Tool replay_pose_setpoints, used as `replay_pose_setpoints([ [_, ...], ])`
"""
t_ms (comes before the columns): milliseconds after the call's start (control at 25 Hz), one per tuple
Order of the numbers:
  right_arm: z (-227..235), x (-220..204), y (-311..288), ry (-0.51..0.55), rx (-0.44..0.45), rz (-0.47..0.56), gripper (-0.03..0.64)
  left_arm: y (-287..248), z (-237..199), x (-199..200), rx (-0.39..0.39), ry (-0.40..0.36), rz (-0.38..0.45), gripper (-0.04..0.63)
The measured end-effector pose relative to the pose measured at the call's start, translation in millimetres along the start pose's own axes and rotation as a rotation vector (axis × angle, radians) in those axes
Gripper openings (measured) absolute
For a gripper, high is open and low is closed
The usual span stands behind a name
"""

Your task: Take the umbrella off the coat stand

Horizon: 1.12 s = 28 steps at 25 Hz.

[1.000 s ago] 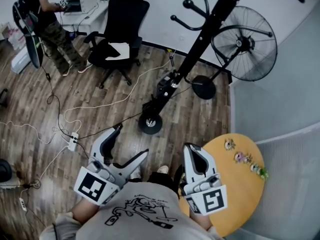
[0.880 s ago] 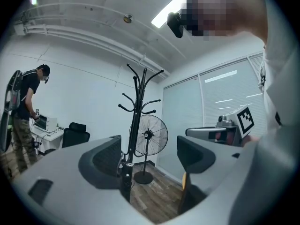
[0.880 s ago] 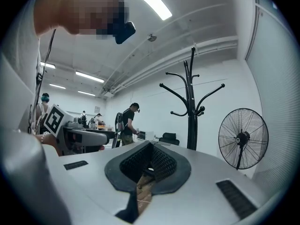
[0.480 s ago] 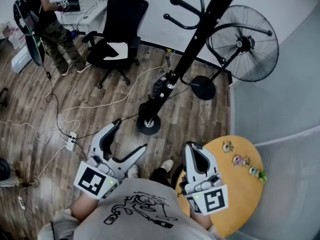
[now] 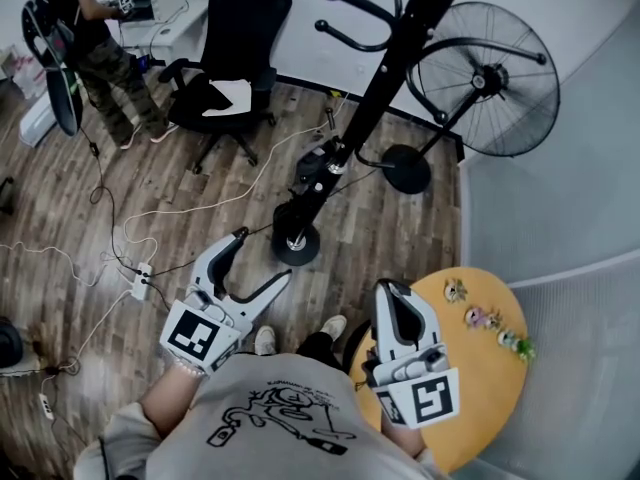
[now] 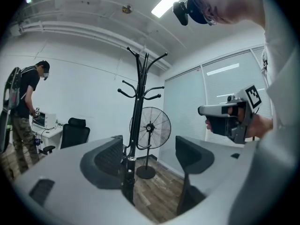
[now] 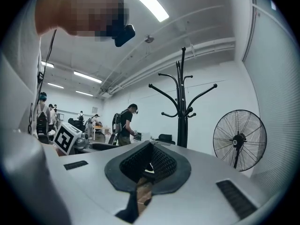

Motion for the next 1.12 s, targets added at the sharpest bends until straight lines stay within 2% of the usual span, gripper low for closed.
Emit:
replay_pose_setpoints([
  [200, 4, -4, -3, -0.012, -0.018, 0.0, 0.014, -21, -9, -29, -0.018, -0.024, -0.054, 0.334],
  [440, 9, -5, -5, -0.016, -0.031, -0.004, 0.014, -52, -28, -67, -0.006, -0.037, -0.075, 0.307],
  [920, 23, -8, -11, -0.018, -0.045, -0.013, 0.014, -99, -47, -123, -0.008, -0.108, -0.157, 0.304],
  [1120, 27, -6, -14, -0.018, -0.048, -0.011, 0.014, -117, -52, -142, -0.02, -0.119, -0.163, 0.304],
])
Point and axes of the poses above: the fingertips, and each gripper's own axes: y backward along the fingers, z to its right, x out of its top, the point moved 3 cm from there along y, backward along the fingers, and after that the axes turned 1 degree about -z, right-handed, at the moved point
